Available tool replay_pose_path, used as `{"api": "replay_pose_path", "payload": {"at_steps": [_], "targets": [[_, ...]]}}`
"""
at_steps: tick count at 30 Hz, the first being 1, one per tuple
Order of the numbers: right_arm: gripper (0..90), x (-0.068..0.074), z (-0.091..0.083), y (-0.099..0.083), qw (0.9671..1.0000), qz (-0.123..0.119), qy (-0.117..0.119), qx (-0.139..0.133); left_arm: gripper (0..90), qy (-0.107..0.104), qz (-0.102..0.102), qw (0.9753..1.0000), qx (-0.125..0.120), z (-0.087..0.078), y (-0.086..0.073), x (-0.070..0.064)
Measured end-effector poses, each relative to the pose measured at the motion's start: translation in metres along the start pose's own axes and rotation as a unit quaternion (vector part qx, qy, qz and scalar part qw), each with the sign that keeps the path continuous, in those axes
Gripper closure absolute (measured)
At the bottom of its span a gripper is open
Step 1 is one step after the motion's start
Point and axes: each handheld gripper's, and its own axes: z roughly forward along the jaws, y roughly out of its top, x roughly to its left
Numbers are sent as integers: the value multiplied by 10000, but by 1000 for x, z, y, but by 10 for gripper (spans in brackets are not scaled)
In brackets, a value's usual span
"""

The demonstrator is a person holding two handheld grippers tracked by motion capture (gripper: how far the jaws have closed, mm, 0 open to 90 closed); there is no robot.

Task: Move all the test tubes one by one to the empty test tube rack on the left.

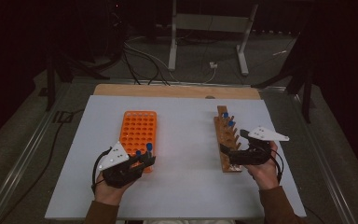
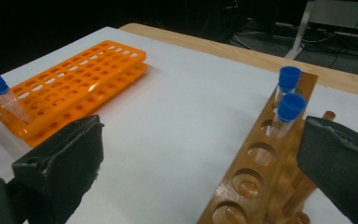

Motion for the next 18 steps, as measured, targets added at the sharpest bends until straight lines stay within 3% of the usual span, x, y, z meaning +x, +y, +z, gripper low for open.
{"api": "replay_pose_path", "payload": {"at_steps": [6,16,18], "targets": [[9,-3,-5,-2,10000,22,-65,-30,782,97,-50,9999,7,-17,-6,10],[9,-6,-11,-3,9998,57,-115,-117,782,635,-70,9980,-22,-29,-18,24],[9,-7,-12,-4,9998,71,-123,-128,782,646,-36,9979,-53,-30,-20,25]]}}
